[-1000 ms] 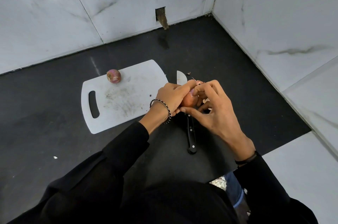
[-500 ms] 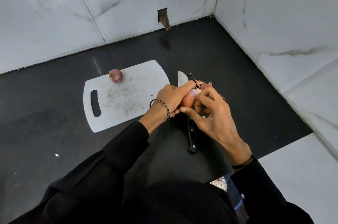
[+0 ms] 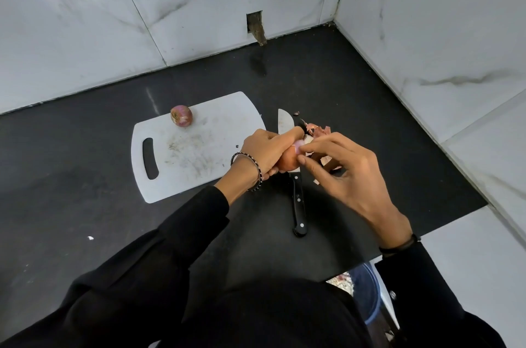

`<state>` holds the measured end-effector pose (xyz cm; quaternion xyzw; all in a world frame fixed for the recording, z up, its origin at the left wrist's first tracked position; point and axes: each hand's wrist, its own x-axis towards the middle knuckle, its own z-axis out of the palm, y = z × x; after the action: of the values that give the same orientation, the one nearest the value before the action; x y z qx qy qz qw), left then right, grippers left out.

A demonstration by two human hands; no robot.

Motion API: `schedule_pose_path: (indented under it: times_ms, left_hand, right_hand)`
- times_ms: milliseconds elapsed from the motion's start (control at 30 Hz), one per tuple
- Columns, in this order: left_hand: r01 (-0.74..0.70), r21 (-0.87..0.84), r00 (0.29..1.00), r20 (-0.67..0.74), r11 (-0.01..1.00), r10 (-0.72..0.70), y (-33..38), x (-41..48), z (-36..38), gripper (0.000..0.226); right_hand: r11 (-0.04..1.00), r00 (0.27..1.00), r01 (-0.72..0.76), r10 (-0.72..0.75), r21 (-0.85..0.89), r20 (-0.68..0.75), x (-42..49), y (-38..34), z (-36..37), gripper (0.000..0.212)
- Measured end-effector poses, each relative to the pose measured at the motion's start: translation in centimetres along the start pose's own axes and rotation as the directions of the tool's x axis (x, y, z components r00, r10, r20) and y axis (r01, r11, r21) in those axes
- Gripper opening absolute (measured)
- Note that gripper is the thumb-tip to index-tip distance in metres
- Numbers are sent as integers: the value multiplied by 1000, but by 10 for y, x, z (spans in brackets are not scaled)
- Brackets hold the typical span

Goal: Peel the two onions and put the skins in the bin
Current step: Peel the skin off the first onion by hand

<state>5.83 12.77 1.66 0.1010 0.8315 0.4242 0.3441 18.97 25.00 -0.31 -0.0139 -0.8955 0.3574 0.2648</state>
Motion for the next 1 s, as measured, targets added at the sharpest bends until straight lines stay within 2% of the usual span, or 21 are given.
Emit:
schedule_pose_path:
  times_ms: [167, 267, 333, 433, 533, 633, 767, 1000]
  left_hand:
    - [4, 40, 1000, -22, 999, -3, -3, 1, 2, 54]
    - [65, -10, 996, 65, 998, -64, -5, 1, 2, 57]
    - [110, -47, 986, 129, 993, -104, -8, 0, 2, 58]
    - [166, -128, 971, 192, 978, -140, -12, 0, 3, 58]
    - [202, -177, 964, 209, 963, -163, -14, 2, 2, 60]
    - [193, -156, 958, 242, 969, -152, -16, 2, 1, 65]
    - [167, -144, 957, 261, 975, -126, -14, -1, 5, 68]
    - [137, -99, 963, 247, 986, -109, -7, 1, 5, 64]
  right_hand:
    - [979, 989, 121, -105, -163, 103, 6, 1, -5, 14]
    - [933, 987, 141, -107, -331, 119, 10, -5, 0, 21]
    - [925, 988, 126, -86, -358, 125, 10, -8, 4, 19]
    - [956, 992, 82, -50, -281, 119, 4, -6, 4, 16]
    - [978, 995, -31, 50, -207, 86, -6, -2, 0, 14]
    - [966, 993, -100, 111, -237, 33, -8, 6, -3, 18]
    - [985, 994, -93, 99, -143, 37, -4, 11, -8, 4]
    - [1000, 992, -20, 23, -22, 124, 3, 4, -7, 26]
